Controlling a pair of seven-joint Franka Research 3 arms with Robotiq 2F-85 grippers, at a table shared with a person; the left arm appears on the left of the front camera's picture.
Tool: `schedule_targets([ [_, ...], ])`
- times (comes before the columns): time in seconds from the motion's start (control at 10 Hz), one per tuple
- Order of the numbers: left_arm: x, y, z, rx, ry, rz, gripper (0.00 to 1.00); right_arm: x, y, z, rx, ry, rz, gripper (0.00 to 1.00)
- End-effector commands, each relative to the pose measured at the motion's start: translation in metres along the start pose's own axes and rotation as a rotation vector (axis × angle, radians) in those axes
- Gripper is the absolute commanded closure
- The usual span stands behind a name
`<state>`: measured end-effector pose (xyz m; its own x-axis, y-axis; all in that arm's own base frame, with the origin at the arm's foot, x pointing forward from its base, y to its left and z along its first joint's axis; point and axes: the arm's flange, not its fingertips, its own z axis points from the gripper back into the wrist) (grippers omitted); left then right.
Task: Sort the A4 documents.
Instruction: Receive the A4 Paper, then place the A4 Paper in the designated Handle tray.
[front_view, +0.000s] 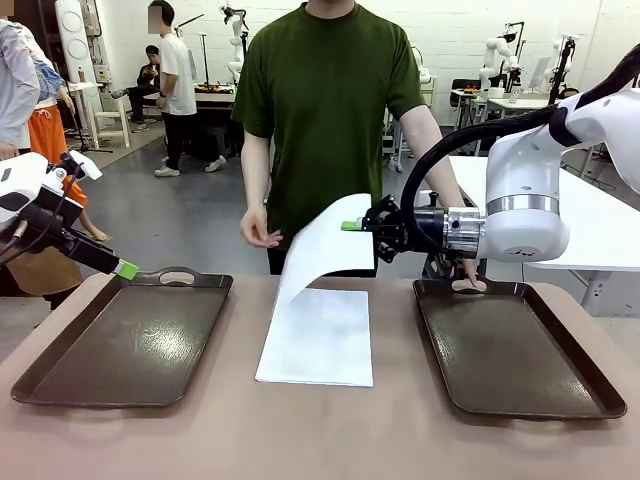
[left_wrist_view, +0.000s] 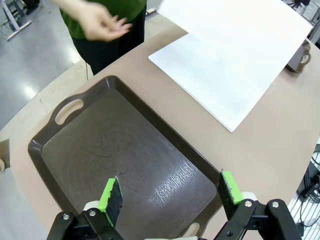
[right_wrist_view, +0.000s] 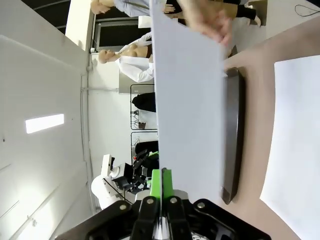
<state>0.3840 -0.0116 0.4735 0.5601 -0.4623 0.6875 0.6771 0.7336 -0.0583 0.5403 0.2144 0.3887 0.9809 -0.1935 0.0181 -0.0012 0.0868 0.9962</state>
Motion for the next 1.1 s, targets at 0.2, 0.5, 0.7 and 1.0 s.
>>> schedule_targets([
  [0.2,-0.002,0.003,-0.001,-0.002,-0.012,-0.006,0.00,0.001,-0.003,0.001,-0.011,-0.020,-0.020,1.00],
  [0.5,-0.002,0.003,-0.001,-0.002,-0.012,-0.006,0.00,0.001,-0.003,0.001,-0.011,-0.020,-0.020,1.00],
  [0.7,-0.002,0.003,-0.001,-0.002,-0.012,-0.006,0.00,0.001,-0.003,0.001,-0.011,-0.020,-0.020,1.00],
  [1.0,-0.002,0.003,-0.001,-0.002,-0.012,-0.006,0.00,-0.015,-0.011,0.095,0.017,0.088,0.024,0.99],
])
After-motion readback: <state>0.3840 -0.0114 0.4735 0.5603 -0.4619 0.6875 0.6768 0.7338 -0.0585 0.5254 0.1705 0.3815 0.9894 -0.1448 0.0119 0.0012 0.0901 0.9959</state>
